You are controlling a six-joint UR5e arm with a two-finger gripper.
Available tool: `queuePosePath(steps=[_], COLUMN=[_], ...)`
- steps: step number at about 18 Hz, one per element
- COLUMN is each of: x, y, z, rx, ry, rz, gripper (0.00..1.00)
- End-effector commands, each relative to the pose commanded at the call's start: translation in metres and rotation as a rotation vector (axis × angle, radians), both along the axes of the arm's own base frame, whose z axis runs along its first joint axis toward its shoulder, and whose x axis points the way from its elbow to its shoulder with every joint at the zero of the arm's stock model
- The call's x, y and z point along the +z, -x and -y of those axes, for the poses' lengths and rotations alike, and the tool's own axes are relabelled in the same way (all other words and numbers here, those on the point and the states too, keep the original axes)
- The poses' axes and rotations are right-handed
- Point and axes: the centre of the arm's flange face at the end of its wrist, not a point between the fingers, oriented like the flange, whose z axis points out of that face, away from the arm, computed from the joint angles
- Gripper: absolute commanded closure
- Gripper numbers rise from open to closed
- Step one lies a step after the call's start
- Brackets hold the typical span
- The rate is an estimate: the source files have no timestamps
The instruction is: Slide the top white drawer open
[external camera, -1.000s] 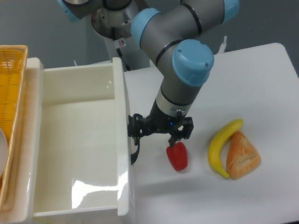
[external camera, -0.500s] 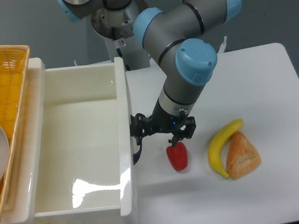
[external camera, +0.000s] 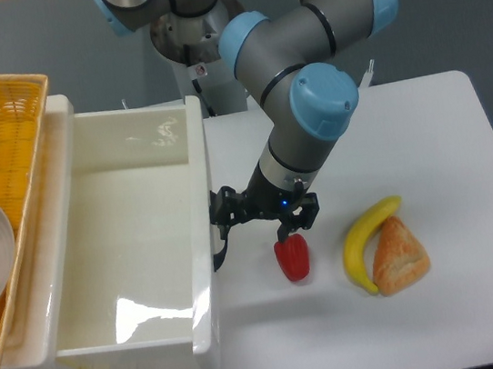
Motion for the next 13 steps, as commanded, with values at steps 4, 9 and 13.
queuePosePath(steps=[4,9,13], x=[0.001,0.007,0.007], y=[0.005,0.017,0.033], z=[0.006,0.013,0.026], rx=[0.011,0.011,-0.038], ry=[0.003,-0.019,-0.046], rz=[0.007,-0.023,-0.065], gripper=[0.0,0.0,0.0])
